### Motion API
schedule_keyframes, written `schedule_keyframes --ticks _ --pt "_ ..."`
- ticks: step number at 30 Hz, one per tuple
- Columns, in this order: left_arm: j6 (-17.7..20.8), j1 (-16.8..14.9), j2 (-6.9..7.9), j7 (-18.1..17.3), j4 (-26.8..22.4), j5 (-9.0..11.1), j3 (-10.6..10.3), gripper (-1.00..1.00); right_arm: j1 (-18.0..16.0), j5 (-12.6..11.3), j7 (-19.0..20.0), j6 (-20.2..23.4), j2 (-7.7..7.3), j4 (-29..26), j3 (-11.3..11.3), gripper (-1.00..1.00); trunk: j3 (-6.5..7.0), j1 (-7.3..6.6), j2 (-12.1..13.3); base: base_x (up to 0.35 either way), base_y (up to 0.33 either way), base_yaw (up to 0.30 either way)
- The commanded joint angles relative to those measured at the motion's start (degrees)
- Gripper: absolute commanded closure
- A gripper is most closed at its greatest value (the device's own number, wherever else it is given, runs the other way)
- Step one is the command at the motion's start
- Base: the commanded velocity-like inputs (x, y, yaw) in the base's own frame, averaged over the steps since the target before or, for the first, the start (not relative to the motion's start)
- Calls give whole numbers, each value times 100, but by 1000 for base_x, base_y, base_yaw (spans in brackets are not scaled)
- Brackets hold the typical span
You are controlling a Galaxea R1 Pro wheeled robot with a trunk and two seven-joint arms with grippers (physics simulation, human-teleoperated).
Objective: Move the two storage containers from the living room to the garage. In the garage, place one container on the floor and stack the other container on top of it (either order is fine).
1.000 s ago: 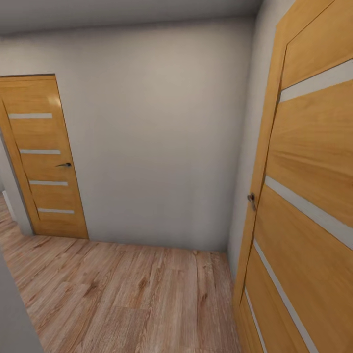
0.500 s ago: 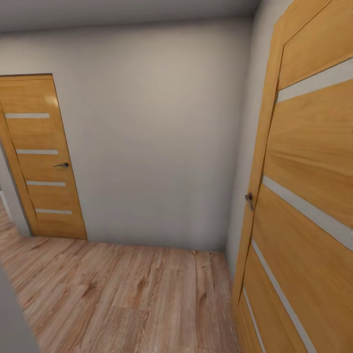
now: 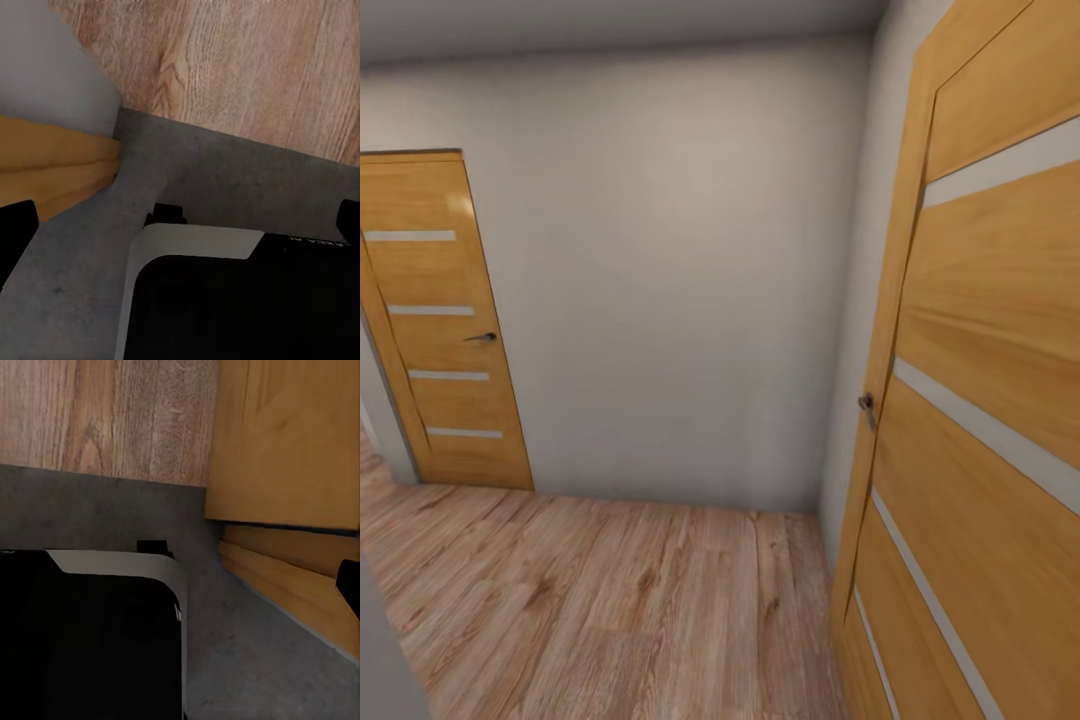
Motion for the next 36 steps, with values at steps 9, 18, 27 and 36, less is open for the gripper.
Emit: schedule_keyframes --ticks 9,18,27,36 --pt "-15 -5 3 -24 8 61 -47 -100 -8 -53 -3 -44 2 18 49 -100 -8 2 -6 297 0 0" --pt "-11 -5 5 -24 10 68 -47 -100 -8 -53 -3 -38 2 18 49 -100 -8 2 -6 322 0 0" --pt "-11 -5 10 -24 8 69 -47 -100 -8 -53 -3 -37 -4 19 51 -100 -8 2 -6 322 0 0" --pt "-11 -5 9 -24 7 69 -47 -100 -8 -53 -3 -28 2 18 58 -100 -8 2 -6 322 0 0"
